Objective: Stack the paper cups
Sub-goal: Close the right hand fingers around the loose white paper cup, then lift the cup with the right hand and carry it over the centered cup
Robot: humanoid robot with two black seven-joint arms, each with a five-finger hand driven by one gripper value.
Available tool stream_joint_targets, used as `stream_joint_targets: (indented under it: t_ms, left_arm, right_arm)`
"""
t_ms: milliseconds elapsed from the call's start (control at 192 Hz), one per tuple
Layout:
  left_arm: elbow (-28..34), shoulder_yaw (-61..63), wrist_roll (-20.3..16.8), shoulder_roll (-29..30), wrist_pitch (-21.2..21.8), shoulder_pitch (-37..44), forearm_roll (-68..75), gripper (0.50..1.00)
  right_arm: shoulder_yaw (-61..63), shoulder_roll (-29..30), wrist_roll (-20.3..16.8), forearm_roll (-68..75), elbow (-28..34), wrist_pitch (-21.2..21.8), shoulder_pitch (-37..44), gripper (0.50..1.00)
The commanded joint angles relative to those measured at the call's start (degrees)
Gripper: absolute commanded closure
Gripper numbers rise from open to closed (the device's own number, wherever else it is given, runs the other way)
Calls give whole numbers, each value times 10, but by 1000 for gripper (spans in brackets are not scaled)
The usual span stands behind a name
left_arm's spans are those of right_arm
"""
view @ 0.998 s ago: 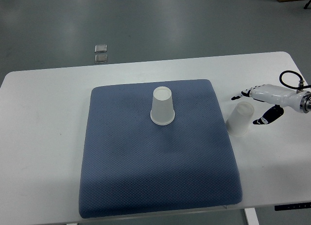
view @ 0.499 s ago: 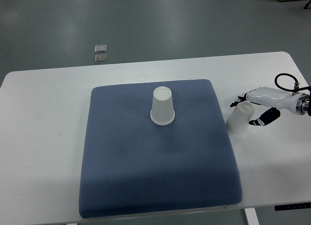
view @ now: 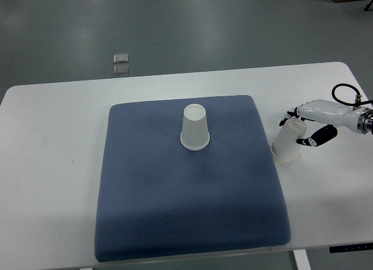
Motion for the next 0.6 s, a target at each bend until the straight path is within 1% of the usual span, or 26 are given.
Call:
stream_joint_targets:
  t_ms: [0, 83, 198, 281, 317, 385, 406, 458, 499, 510, 593]
  left_arm:
    - [0, 0, 0, 0, 0, 0, 0, 500]
    - [0, 0, 0, 0, 0, 0, 0, 500]
    - [0, 0, 0, 0, 0, 0, 0, 500]
    - [0, 0, 0, 0, 0, 0, 0, 500]
    - [0, 0, 0, 0, 0, 0, 0, 500]
    - [0, 0, 0, 0, 0, 0, 0, 500]
    - [0, 0, 0, 0, 0, 0, 0, 500]
    - [0, 0, 0, 0, 0, 0, 0, 500]
    - [0, 0, 0, 0, 0, 0, 0, 500]
    - [0, 0, 0, 0, 0, 0, 0, 500]
    - [0, 0, 0, 0, 0, 0, 0, 500]
  right_arm:
    - [3, -19, 13, 5, 13, 4, 33, 912]
    - [4, -32, 23, 9, 25, 13, 72, 912]
    - [5, -32, 35, 20, 30, 21, 114, 912]
    - [6, -31, 39, 21, 47, 41, 142, 920]
    - [6, -30, 39, 21, 55, 49, 152, 930]
    - [7, -23, 41, 28, 74, 68, 180, 971]
    - [7, -23, 42, 31, 77, 70, 183, 975]
    - [7, -19, 50, 45, 93, 91, 203, 983]
    - [7, -13, 53, 60, 104, 114, 220, 985]
    - [7, -10, 53, 68, 108, 127, 227, 987]
    - [7, 9, 52, 88, 117, 157, 253, 985]
